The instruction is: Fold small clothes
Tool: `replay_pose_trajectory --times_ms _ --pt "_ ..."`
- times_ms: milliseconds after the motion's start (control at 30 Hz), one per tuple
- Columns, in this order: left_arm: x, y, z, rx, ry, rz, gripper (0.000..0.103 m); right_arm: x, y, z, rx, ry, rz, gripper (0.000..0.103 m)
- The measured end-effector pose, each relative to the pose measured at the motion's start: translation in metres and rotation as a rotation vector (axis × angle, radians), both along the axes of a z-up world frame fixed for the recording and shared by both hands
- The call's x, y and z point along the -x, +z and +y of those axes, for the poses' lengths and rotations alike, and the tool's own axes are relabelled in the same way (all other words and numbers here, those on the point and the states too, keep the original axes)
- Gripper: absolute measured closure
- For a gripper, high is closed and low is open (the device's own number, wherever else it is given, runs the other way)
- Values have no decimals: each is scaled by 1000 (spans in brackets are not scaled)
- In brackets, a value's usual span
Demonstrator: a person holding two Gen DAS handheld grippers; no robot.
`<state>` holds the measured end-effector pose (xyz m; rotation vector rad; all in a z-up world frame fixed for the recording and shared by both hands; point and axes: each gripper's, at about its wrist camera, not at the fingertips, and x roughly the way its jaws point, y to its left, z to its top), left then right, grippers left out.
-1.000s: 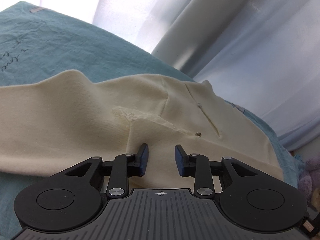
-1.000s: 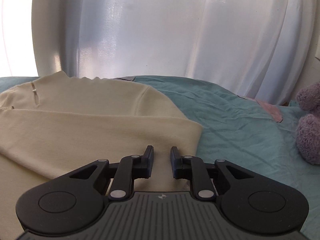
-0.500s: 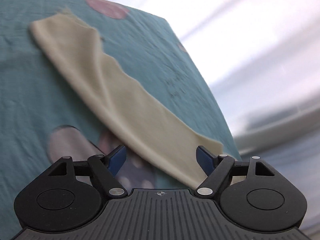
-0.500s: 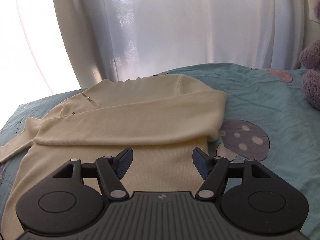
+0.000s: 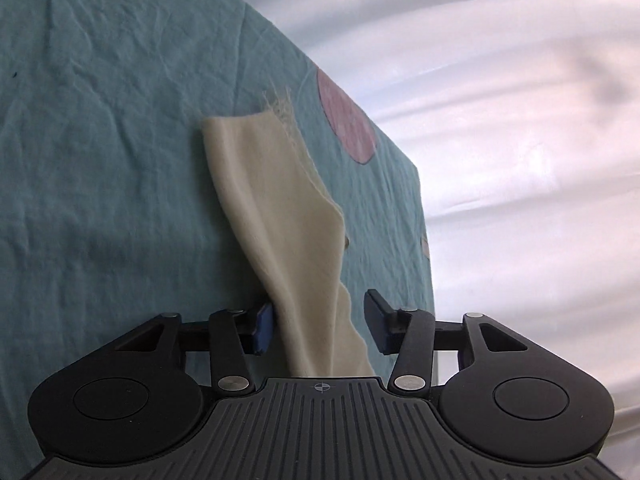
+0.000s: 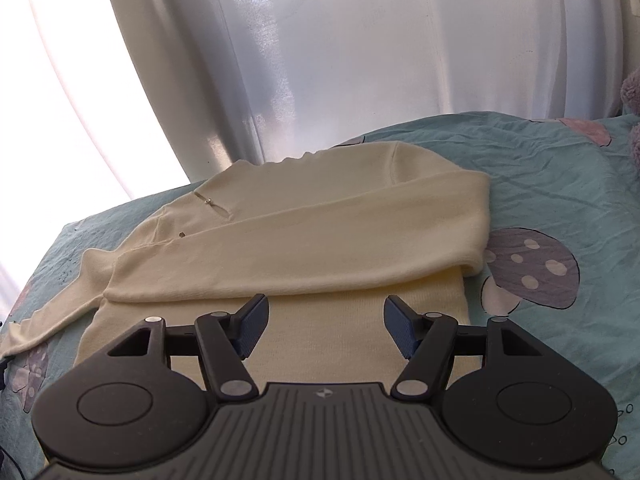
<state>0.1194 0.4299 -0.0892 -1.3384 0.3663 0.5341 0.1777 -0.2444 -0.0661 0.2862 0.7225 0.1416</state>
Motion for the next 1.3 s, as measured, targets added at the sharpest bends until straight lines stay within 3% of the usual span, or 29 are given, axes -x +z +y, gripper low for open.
replay_pose_trajectory --times_ms 100,233,467,567,667,767,867,1000,1100,1167,1300 --pt "-5 2 9 -32 -1 46 73 -1 0 2 5 10 -1 59" --pt "-12 2 14 -68 -10 98 94 -1 -1 5 -11 23 -4 66" --pt "-12 3 16 -101 -10 112 95 -6 -7 10 -34 12 24 74" --pt "-12 26 2 -205 -27 112 95 -5 -8 10 -35 11 32 74" --pt "-26 62 -22 -382 -100 91 95 -5 -7 9 -36 5 32 74" --pt "-45 106 -66 -561 -226 14 95 -2 -5 6 -35 -6 22 74" --pt "-68 142 -132 -719 -417 -83 95 2 -5 2 -42 -28 14 74" --pt "-96 163 -235 -894 -688 -192 95 7 -5 -5 -68 -51 11 74" --pt "-118 150 -314 -977 -872 -206 94 11 -6 -10 -76 -65 6 74" --pt "-130 130 -355 -981 -996 -186 93 14 -7 -13 -83 -76 6 74" --pt "-145 72 -419 -976 -1211 -34 80 18 -10 -21 -95 -92 14 74"
